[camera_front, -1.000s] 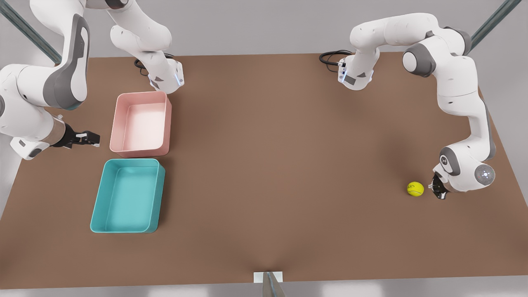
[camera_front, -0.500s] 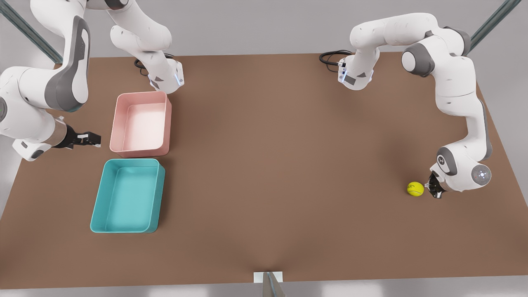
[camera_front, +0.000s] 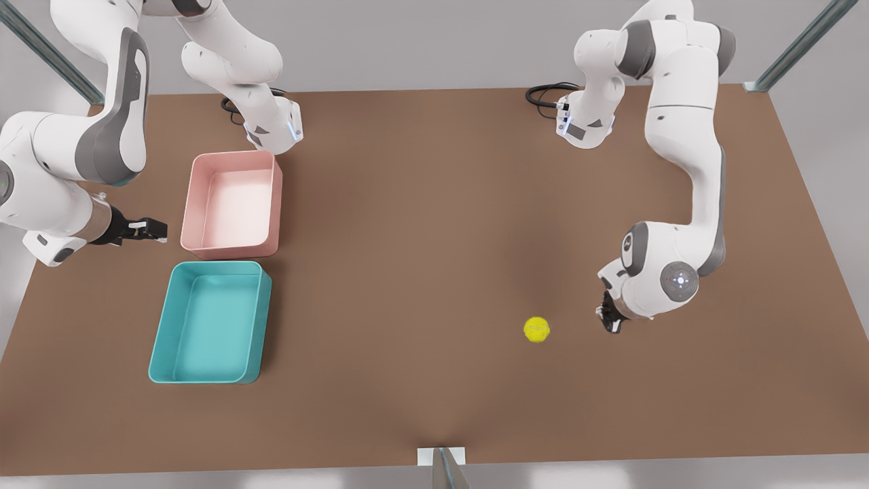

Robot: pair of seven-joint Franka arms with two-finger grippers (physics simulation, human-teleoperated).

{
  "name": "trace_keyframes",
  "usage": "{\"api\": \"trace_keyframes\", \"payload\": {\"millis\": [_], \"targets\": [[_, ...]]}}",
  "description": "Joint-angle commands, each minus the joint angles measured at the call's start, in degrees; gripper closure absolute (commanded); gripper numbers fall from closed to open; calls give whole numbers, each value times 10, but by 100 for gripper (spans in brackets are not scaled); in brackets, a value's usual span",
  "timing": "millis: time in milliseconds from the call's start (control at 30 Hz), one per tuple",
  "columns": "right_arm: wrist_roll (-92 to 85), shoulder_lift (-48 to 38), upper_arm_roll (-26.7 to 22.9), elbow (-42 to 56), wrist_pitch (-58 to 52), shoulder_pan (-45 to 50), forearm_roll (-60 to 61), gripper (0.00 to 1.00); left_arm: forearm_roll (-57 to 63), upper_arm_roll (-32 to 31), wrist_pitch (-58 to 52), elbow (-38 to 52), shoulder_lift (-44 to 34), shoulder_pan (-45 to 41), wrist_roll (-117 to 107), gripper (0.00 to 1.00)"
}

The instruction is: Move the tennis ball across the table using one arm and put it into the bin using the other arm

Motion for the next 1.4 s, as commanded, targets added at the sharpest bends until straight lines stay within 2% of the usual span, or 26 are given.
{"api": "trace_keyframes", "payload": {"millis": [0, 33, 67, 100, 133, 167, 200, 300, 400, 467, 533, 800, 1033, 1233, 1367], "targets": [[-1, -1, 0, 0, 0, 0, 0, 0, 6, 2, -129, 14, -4, 18, -616, 25], [-1, -1, 0, 0, 0, 0, 0, 0, 5, 45, -153, 17, -19, 23, -699, 0], [-1, -1, 0, 0, 0, 0, 0, 0, -32, 66, -167, 19, -58, 22, -862, 0], [-1, -1, 0, -1, 0, 0, 0, 0, -27, 71, -234, 18, -117, 22, -934, 0], [-1, -1, 0, -1, 0, 0, 0, 0, -35, 85, -289, 24, -143, 20, -979, 0], [0, 7, 0, 0, 2, 1, 0, 0, -38, 97, -342, 67, -143, 18, -1043, 0], [9, 27, 0, 6, 12, 10, 14, 0, -38, 98, -361, 83, -142, 18, -1013, 0], [12, 166, 0, 118, 49, 45, 60, 0, -34, 94, -360, 91, -137, 25, -983, 0], [12, 221, 0, 125, 138, 60, 65, 0, -33, 93, -380, 85, -140, 25, -1011, 0], [138, 270, 1, 134, 206, 96, 65, 0, -33, 92, -390, 85, -139, 23, -1010, 0], [190, 323, 1, 140, 282, 124, 68, 0, -33, 92, -385, 85, -134, 23, -1007, 0], [231, 377, 0, 145, 379, 150, 62, 0, -32, 92, -365, 85, -130, 25, -1005, 0], [218, 402, -6, 153, 384, 142, 58, 0, -31, 92, -365, 86, -130, 25, -1005, 0], [28, 435, -20, 187, 389, 130, 58, 0, -32, 92, -366, 86, -130, 23, -1005, 0], [32, 435, -17, 188, 388, 135, 59, 0, -32, 92, -367, 87, -130, 23, -1005, 0]]}}
